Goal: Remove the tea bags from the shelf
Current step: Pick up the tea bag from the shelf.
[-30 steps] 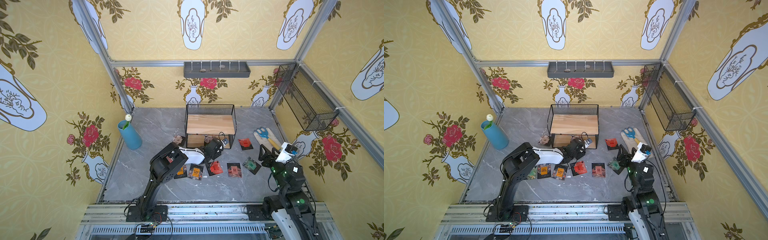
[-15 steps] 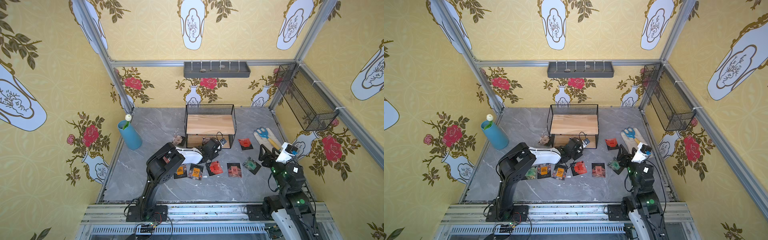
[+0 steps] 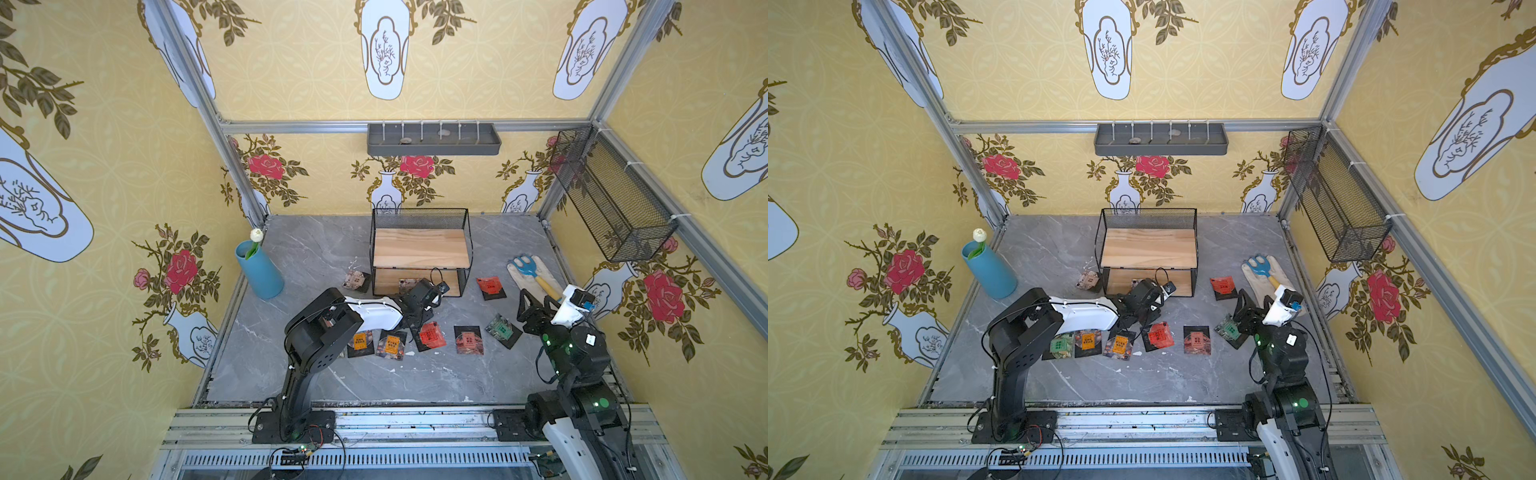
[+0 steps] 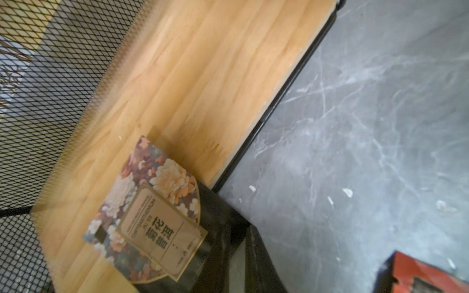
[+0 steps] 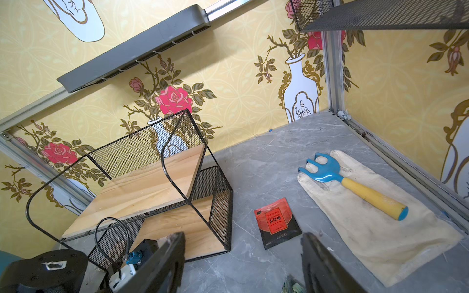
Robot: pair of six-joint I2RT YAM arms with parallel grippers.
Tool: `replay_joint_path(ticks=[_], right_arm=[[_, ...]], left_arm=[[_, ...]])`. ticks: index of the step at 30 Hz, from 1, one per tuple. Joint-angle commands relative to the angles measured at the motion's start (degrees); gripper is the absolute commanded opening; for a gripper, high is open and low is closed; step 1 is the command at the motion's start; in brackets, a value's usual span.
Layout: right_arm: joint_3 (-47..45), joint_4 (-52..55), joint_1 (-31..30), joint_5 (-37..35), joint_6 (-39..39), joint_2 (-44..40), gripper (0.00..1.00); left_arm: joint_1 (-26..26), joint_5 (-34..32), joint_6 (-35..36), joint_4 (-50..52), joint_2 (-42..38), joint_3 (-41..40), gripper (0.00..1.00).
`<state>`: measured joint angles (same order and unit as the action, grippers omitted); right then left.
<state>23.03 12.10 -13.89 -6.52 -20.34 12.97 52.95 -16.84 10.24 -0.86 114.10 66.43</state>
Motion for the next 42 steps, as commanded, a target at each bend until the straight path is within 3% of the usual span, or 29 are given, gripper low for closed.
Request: replay_joint_path(ticks=[1, 15, 18, 23, 32, 42], right_arm=[[-0.15, -0.12, -0.01, -0.44, -0.14, -0.20, 0.75], [-0.11, -0.15, 0.00, -0.07, 0.00, -0.65, 0.75], [-0.13, -0.15, -0.04, -0.10, -0.02, -0.67, 0.75], [-0.02, -0.03, -0.03, -0.16, 0.03, -0.84, 0.75], [-0.16, -0.33, -0.01, 0.01, 0.09, -0.38, 0.75], [0.08, -0.37, -0.02, -0.24, 0.17, -0.06, 0.75]], left_arm=[[0.41, -2.47, 0.01, 0.26, -1.13, -0.47, 0.00], [2.69, -8.51, 3.46, -1.85, -6.79, -2.55, 0.00], [3.19, -9.27, 4.68, -2.09, -6.21, -2.98, 0.31], [3.70, -9.46, 7.10, -3.35, -4.75, -4.90, 0.57], [3.07, -12.06, 11.03, -6.69, -1.13, -6.49, 0.72], [0.46, -10.38, 11.14, -6.97, 1.86, -5.19, 0.71]])
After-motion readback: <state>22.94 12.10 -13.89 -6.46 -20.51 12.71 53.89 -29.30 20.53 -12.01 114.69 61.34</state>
